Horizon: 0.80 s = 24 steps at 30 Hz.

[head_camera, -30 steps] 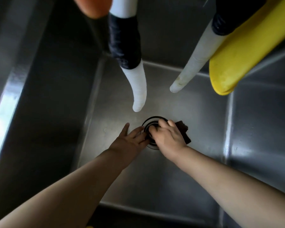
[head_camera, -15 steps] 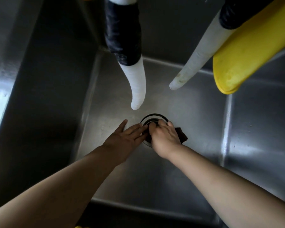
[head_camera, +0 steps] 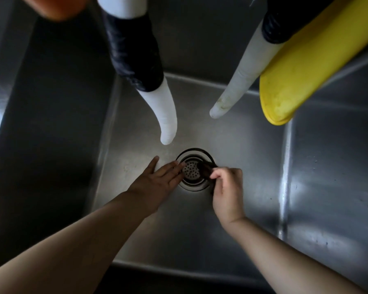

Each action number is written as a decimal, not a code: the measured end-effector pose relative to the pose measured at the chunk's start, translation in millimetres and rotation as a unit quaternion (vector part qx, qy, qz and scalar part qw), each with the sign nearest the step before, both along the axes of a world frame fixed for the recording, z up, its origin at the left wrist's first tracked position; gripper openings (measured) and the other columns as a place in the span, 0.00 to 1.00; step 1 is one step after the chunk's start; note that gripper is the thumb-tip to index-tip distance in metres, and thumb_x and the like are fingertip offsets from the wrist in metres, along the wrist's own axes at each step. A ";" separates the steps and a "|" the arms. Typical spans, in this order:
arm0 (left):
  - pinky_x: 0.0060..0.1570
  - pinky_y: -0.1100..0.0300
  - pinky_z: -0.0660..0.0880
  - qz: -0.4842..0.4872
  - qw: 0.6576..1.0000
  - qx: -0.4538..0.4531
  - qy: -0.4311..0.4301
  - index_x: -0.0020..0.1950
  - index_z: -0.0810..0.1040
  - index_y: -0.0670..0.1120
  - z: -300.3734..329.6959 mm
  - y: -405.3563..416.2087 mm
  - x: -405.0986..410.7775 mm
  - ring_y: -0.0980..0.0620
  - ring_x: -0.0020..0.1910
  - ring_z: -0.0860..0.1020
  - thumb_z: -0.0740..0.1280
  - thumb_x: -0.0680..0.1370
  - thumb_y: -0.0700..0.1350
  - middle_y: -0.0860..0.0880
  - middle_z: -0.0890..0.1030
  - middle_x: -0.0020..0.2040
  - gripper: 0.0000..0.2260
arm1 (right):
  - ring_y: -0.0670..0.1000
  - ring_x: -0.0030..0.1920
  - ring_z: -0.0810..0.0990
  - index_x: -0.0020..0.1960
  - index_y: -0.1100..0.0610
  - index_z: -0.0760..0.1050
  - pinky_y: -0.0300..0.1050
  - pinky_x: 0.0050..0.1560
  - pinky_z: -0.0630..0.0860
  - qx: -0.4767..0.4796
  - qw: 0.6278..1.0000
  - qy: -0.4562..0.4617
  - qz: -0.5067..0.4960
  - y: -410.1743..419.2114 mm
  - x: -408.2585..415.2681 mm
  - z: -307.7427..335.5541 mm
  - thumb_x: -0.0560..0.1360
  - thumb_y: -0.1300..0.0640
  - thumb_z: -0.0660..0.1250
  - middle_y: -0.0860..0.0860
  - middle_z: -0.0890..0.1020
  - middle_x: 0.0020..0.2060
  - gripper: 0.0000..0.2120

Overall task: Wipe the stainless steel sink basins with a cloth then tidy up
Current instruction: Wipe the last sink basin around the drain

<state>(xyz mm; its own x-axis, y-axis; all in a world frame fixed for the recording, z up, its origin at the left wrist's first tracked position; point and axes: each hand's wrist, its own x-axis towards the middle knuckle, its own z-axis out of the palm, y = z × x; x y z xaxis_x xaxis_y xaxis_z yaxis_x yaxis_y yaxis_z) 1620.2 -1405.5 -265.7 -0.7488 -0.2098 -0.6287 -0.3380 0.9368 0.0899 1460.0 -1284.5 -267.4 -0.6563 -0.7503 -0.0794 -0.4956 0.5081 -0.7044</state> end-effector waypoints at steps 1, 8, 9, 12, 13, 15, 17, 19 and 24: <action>0.67 0.43 0.31 0.000 1.000 -0.005 0.003 0.75 0.33 0.45 0.1 0.5 0.3 0.47 0.76 0.36 0.73 0.69 0.48 0.46 0.26 0.71 0.53 | 0.51 0.46 0.74 0.44 0.59 0.76 0.27 0.52 0.65 -0.018 0.999 0.002 -0.033 0.7 -3.7 3.4 0.72 0.72 0.60 0.52 0.70 0.47 0.11; 0.70 0.42 0.34 0.005 1.000 -0.009 0.004 0.75 0.33 0.42 0.1 1.4 -1.5 0.46 0.76 0.37 0.73 0.68 0.47 0.44 0.22 0.67 0.53 | 0.56 0.47 0.74 0.50 0.61 0.79 0.43 0.52 0.69 0.006 0.994 0.058 0.093 -26.9 -3.9 15.9 0.72 0.70 0.63 0.54 0.74 0.45 0.11; 0.70 0.42 0.35 0.002 1.000 -0.012 -0.001 0.75 0.33 0.42 -0.1 1.5 -2.0 0.47 0.76 0.36 0.73 0.68 0.47 0.44 0.23 0.68 0.53 | 0.57 0.49 0.75 0.53 0.60 0.79 0.48 0.53 0.68 0.071 0.981 0.068 0.167 -29.9 2.2 12.5 0.73 0.66 0.64 0.56 0.76 0.46 0.11; 0.71 0.42 0.36 -0.004 1.000 -0.023 -0.008 0.75 0.33 0.42 -1.6 1.9 -2.4 0.48 0.76 0.36 0.73 0.68 0.49 0.43 0.30 0.75 0.54 | 0.52 0.60 0.68 0.60 0.57 0.72 0.49 0.57 0.57 0.187 0.899 0.140 0.370 -31.0 11.4 -1.6 0.77 0.53 0.57 0.52 0.80 0.52 0.14; 0.71 0.42 0.36 -0.003 1.000 -0.023 -0.007 0.75 0.34 0.43 -1.8 1.6 -2.2 0.48 0.76 0.36 0.73 0.68 0.49 0.44 0.31 0.75 0.53 | 0.51 0.61 0.66 0.60 0.57 0.71 0.48 0.57 0.55 0.198 0.890 0.141 0.387 -32.0 9.6 -3.0 0.76 0.53 0.56 0.51 0.79 0.52 0.15; 0.71 0.42 0.36 -0.007 1.000 -0.022 -0.009 0.76 0.34 0.43 -0.5 1.3 -2.4 0.48 0.76 0.36 0.74 0.68 0.49 0.45 0.31 0.75 0.54 | 0.50 0.62 0.65 0.61 0.57 0.69 0.47 0.57 0.55 0.207 0.887 0.128 0.392 -33.8 4.6 -3.8 0.75 0.54 0.57 0.52 0.79 0.53 0.16; 0.71 0.42 0.36 -0.008 1.000 -0.024 -0.010 0.75 0.34 0.43 -0.6 1.4 -3.1 0.48 0.76 0.36 0.74 0.67 0.49 0.45 0.29 0.74 0.54 | 0.51 0.62 0.65 0.63 0.56 0.68 0.47 0.57 0.56 0.224 0.885 0.113 0.392 -35.6 0.0 -3.6 0.73 0.57 0.58 0.54 0.78 0.53 0.18; 0.71 0.41 0.36 -0.011 0.999 -0.028 -0.016 0.75 0.33 0.43 -0.8 1.4 -4.6 0.47 0.76 0.36 0.73 0.68 0.49 0.44 0.30 0.75 0.54 | 0.51 0.62 0.66 0.62 0.56 0.67 0.48 0.57 0.58 0.226 0.890 0.103 0.382 -37.5 -2.2 -2.2 0.72 0.60 0.59 0.54 0.78 0.52 0.18; 0.70 0.40 0.37 -0.019 0.999 -0.034 -0.021 0.76 0.34 0.42 1.0 2.6 -5.6 0.46 0.76 0.37 0.73 0.68 0.48 0.42 0.30 0.75 0.53 | 0.53 0.50 0.68 0.49 0.60 0.75 0.47 0.48 0.65 0.107 0.954 0.034 0.277 -27.6 -1.7 11.1 0.66 0.72 0.61 0.53 0.73 0.41 0.15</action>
